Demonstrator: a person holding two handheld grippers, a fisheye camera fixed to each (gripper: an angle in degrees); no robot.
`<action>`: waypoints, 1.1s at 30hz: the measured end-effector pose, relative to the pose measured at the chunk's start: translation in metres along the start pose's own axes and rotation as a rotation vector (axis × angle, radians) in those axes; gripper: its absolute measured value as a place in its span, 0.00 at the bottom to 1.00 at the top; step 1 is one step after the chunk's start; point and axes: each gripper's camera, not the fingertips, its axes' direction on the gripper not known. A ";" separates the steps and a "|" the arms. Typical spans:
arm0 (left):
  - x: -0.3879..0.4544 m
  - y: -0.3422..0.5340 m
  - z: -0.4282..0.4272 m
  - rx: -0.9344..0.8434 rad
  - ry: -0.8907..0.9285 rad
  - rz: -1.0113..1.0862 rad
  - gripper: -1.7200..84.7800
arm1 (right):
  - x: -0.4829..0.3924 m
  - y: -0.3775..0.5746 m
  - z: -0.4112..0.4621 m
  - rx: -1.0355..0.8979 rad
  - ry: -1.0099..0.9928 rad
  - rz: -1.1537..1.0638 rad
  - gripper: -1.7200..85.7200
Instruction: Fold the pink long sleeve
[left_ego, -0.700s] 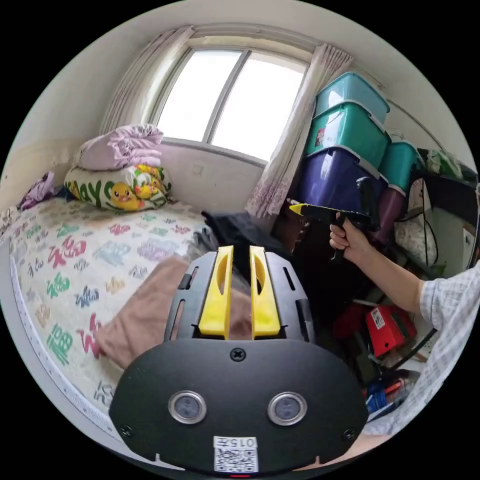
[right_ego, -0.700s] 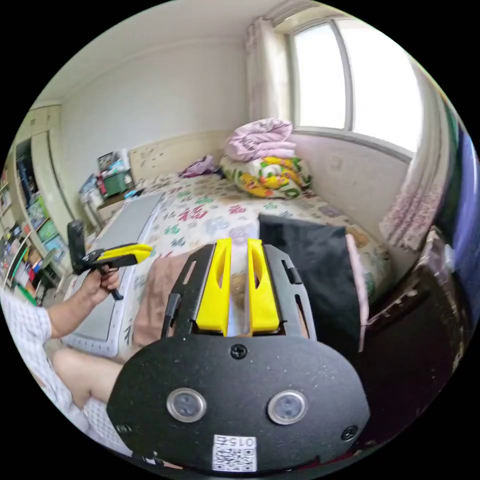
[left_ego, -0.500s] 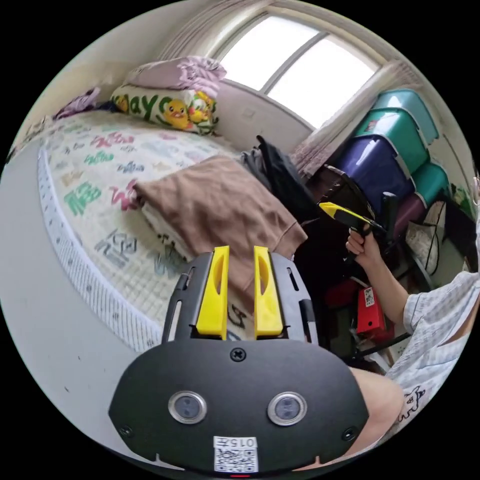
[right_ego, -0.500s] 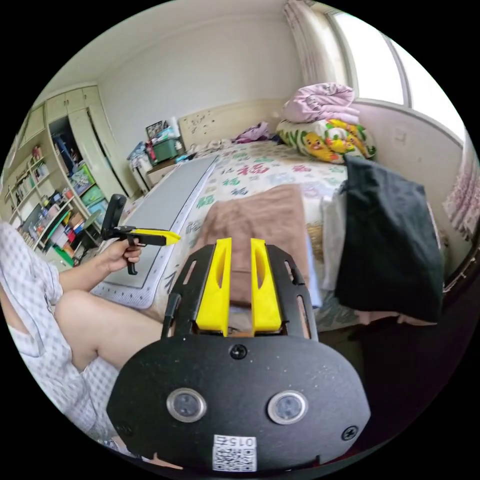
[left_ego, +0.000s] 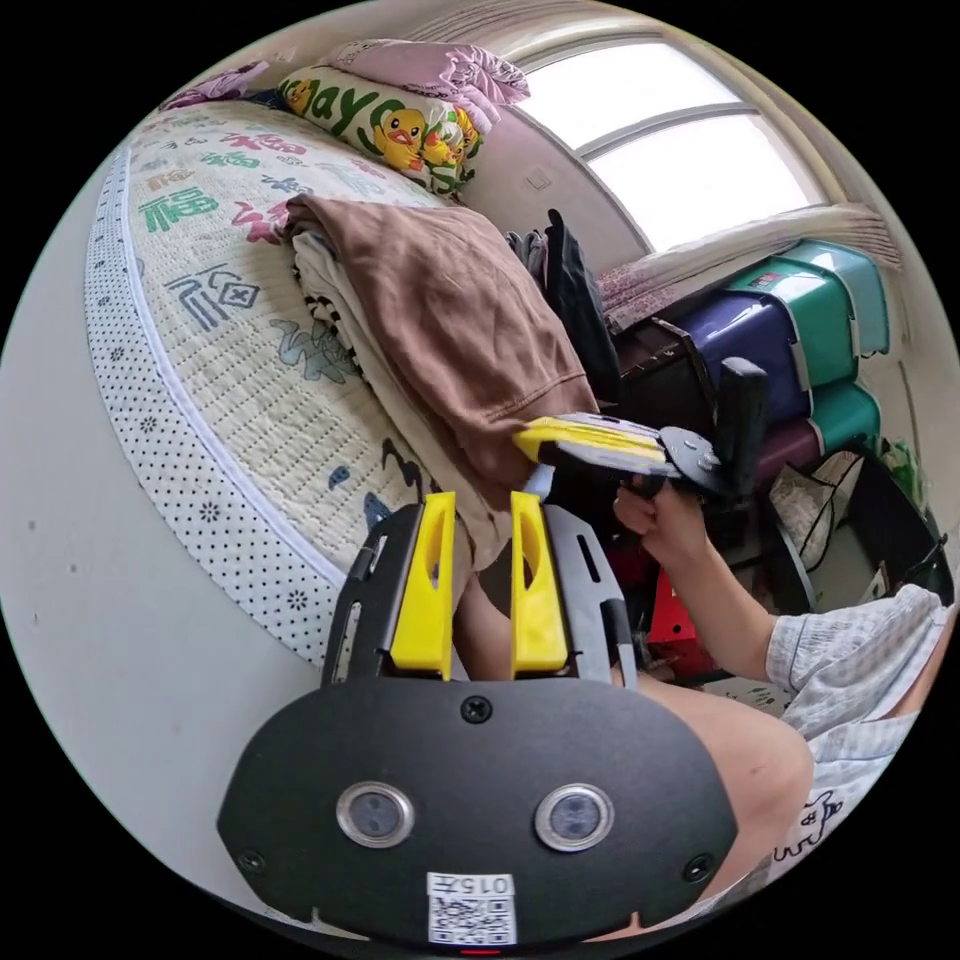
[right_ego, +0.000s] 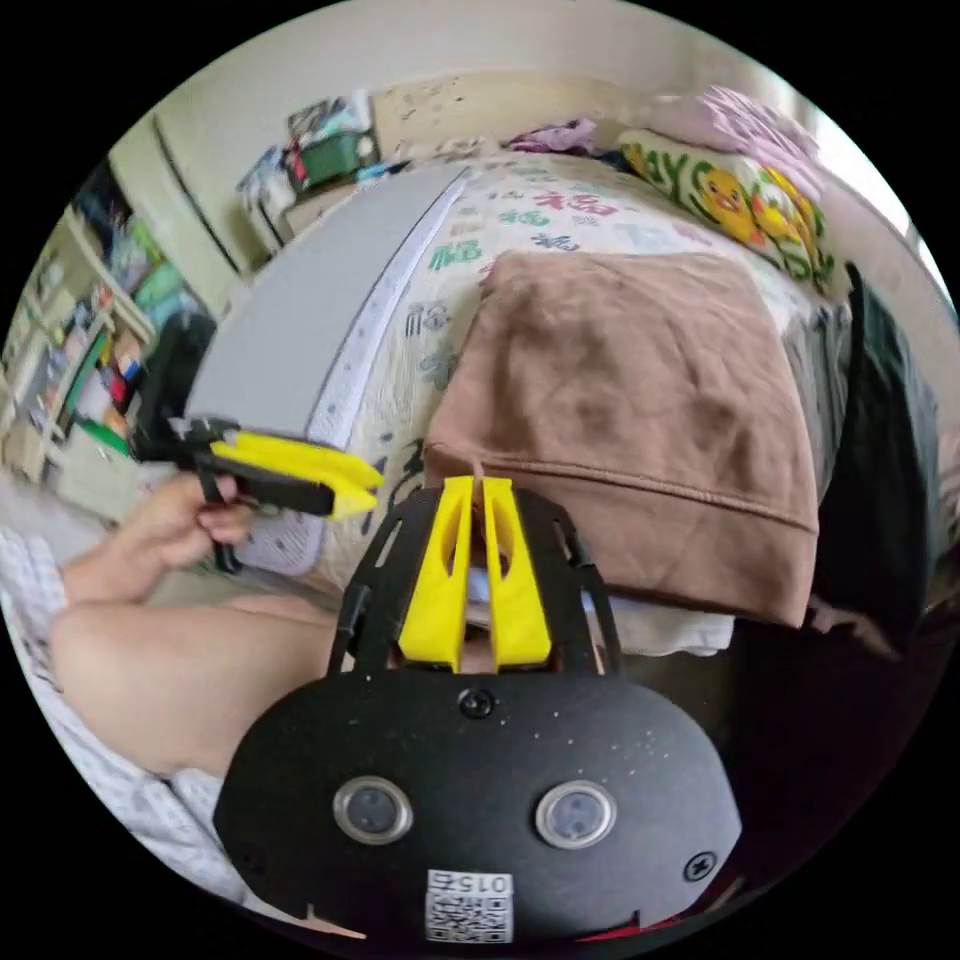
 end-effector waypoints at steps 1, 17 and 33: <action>-0.001 -0.003 0.003 0.000 0.000 0.003 0.12 | 0.012 0.000 -0.008 0.030 -0.056 0.056 0.03; -0.057 -0.055 0.097 -0.051 0.002 0.017 0.14 | 0.111 0.035 -0.089 0.360 -0.132 0.405 0.02; -0.187 -0.016 0.149 0.092 0.084 -0.009 0.04 | 0.097 0.068 -0.086 0.295 -0.212 0.320 0.02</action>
